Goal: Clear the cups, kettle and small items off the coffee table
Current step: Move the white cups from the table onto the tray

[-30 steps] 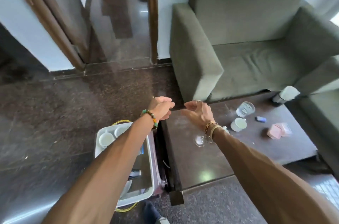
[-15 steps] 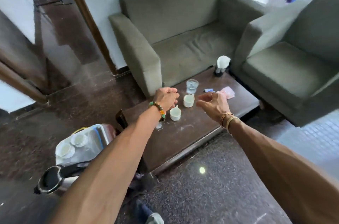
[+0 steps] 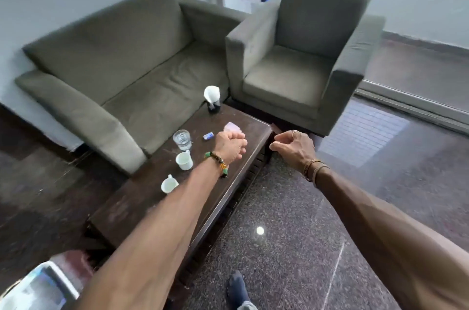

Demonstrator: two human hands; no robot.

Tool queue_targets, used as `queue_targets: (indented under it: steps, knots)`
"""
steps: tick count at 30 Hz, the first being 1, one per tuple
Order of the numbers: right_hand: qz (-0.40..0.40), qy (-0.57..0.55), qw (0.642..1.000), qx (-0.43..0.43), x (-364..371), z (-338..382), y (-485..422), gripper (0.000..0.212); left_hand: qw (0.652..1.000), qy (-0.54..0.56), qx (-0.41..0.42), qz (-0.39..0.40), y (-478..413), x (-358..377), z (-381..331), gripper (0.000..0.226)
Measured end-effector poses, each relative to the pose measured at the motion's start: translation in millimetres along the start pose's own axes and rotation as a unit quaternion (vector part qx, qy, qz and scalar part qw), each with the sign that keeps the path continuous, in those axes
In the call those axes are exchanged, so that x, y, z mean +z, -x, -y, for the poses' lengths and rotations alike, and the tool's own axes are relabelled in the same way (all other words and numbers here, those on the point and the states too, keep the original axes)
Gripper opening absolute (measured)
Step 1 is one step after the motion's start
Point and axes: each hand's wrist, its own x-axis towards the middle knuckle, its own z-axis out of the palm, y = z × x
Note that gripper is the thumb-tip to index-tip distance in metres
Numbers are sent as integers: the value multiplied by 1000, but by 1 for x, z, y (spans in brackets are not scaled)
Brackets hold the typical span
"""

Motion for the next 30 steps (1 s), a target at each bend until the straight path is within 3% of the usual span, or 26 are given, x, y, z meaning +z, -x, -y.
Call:
queue_targets:
  steps: [7,14,18,25,30]
  knots:
    - [-48,-8,998,32,-41,-16,-42,39,998,-15,10,55,-43,43,-32,12]
    - [-66,-36,997,24,-61,-1,-84,17,999,-22,17,45,-85,53,-72,12]
    - [-43,-40,998,22,-61,0,-116,24,999,-12,7,38,-109,64,-80,12]
    - [26,-12,1000,11,-47,1,-189,15,999,2,-23,-23,-157,69,-80,11]
    - [56,-5,998,-3,-49,24,-241,25,997,47,-35,-49,-181,69,-97,14]
